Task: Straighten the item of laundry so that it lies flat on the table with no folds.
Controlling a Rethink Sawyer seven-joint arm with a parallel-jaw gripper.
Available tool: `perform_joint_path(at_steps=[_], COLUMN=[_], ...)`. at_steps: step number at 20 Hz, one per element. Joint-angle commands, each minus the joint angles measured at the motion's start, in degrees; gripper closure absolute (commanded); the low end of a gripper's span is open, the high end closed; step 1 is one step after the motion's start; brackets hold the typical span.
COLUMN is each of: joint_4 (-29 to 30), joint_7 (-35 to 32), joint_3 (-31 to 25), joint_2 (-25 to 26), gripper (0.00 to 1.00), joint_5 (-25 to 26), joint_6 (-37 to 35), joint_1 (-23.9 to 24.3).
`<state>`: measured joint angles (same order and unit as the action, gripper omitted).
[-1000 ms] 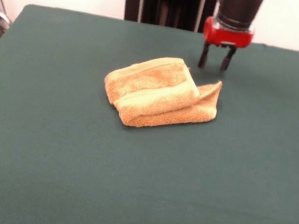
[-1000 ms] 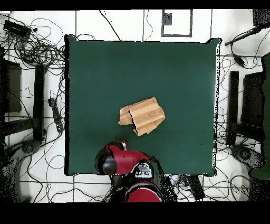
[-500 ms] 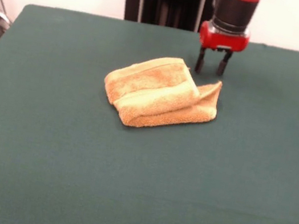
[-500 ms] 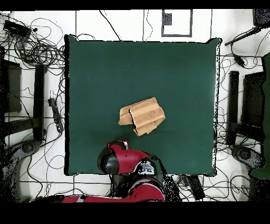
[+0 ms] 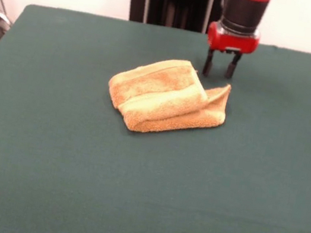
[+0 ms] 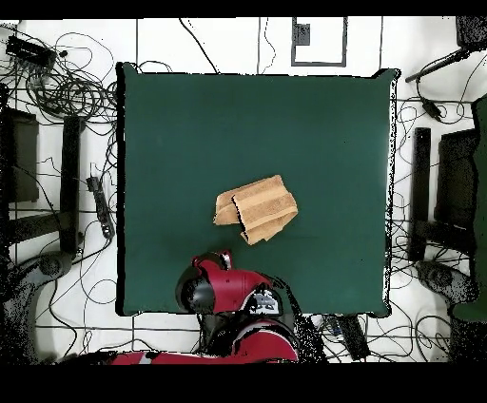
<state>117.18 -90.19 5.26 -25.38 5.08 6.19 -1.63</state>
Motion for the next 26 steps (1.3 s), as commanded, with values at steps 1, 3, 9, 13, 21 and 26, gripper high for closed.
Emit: perform_joint_path(at_steps=[1, 3, 9, 13, 21, 26], joint_4=[-6.5, -6.2, -8.5, -11.5, -16.6, -20.0], joint_7=[-9.3, -9.2, -7.1, -4.9, -3.7, -1.0], joint_3=[-3.4, -3.6, -3.9, -5.0, -6.6, -7.7], joint_2=[1.6, 0.3, -1.7, -2.4, -2.3, -3.4], gripper=[0.00, 0.00, 0.00, 0.00, 0.00, 0.00], joint_5=[-0.4, -0.5, 0.0, 0.3, 0.3, 1.9], joint_6=[2.7, 1.0, -2.5, -6.0, -9.9, -14.8], joint_1=[1.8, 2.1, 4.2, 5.9, 7.0, 6.7])
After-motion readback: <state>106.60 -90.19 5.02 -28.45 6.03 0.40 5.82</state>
